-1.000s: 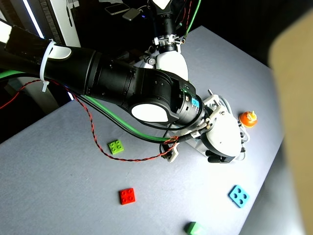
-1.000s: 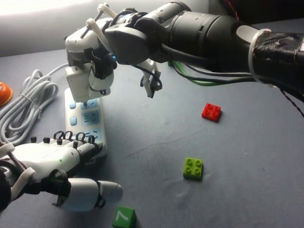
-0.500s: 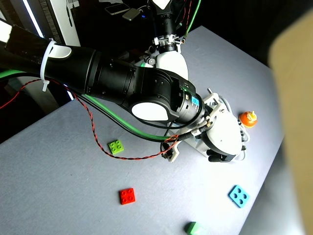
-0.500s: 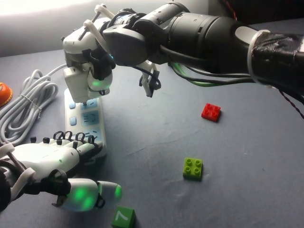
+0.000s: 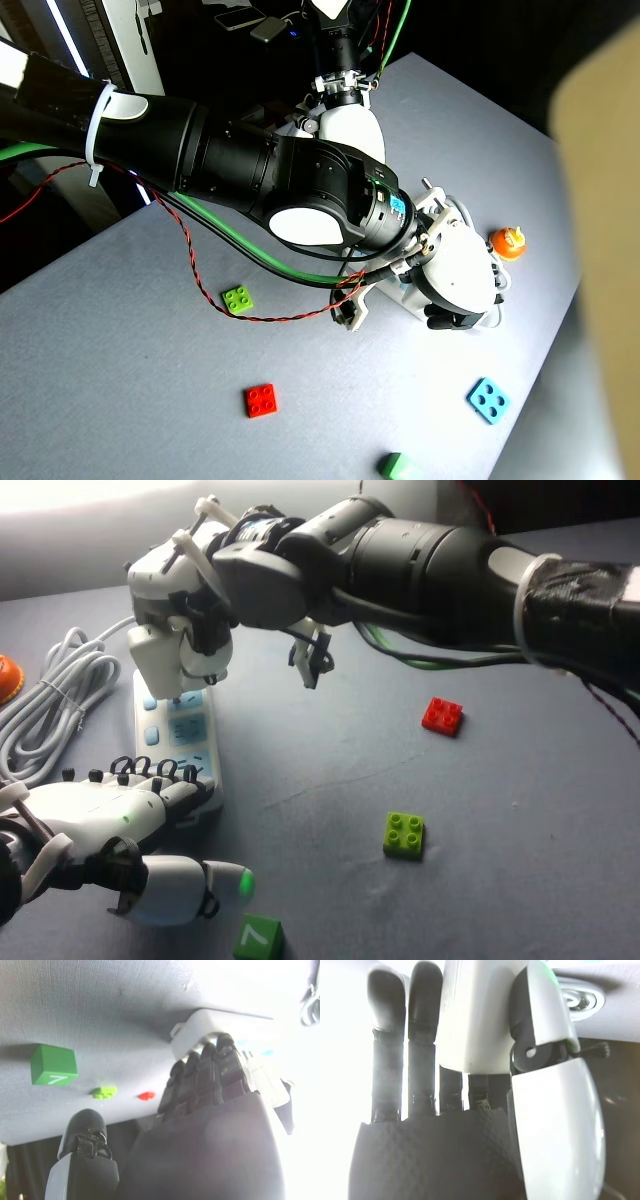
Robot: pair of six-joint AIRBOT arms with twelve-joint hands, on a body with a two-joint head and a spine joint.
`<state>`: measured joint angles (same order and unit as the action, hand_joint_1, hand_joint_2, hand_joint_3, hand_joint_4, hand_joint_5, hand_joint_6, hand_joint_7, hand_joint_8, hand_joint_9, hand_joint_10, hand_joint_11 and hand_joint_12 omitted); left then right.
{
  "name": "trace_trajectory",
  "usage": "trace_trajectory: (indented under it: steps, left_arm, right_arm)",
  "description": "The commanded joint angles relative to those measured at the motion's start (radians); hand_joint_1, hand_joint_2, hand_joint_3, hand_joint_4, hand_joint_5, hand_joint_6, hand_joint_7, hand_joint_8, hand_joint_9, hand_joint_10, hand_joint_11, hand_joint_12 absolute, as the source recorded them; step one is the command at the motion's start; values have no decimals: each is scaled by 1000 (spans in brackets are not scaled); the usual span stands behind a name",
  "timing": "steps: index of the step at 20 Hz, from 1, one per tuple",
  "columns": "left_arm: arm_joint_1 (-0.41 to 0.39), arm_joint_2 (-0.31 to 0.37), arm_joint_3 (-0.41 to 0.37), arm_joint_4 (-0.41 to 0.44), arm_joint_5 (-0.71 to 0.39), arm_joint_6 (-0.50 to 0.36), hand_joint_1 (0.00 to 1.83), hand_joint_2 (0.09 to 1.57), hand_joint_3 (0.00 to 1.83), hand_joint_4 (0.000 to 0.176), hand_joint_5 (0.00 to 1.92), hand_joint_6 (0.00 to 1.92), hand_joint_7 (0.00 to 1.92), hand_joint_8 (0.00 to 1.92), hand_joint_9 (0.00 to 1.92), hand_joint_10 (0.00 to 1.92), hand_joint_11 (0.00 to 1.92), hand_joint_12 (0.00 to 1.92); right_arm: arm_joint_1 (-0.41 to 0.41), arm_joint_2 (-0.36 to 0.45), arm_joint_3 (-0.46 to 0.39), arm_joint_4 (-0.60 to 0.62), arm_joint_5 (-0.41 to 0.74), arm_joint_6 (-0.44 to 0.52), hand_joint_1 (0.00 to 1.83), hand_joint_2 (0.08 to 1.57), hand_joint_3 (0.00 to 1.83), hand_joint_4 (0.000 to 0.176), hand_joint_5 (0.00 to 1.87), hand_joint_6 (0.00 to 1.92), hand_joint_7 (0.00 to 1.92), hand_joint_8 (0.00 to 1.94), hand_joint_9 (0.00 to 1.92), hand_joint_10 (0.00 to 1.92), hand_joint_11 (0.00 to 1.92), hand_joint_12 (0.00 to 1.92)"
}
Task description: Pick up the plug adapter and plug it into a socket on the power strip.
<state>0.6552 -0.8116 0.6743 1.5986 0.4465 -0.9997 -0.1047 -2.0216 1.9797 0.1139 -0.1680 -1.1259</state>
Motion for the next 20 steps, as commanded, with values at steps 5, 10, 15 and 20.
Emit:
trace_trajectory:
  steps: [5,10,15,20]
  left_arm:
    - [14,-6,4,-28,-34,-5,0,1161,2,0,0,0,1,0,0,0,0,0]
    - [13,-6,5,-28,-32,-5,0,1157,0,0,0,0,12,5,5,2,0,0]
    - [12,-6,6,-28,-31,-5,0,1163,2,0,0,0,18,2,4,1,0,0]
    - [12,-6,6,-28,-30,-5,0,1161,1,0,26,9,45,15,29,11,0,0]
  right_arm:
    - [-14,-27,-6,12,94,-2,1262,1140,0,0,827,1023,1039,1112,969,1058,821,1470]
    - [-31,-26,-5,12,95,-3,1259,1143,2,0,830,1029,1024,1136,962,1060,833,1451]
    - [-45,-29,-5,12,105,-13,1373,1155,1,0,732,1030,951,1108,919,1362,857,1428]
    - [-55,-31,-5,12,100,-13,1284,1129,3,0,862,973,1028,1100,928,1168,817,1451]
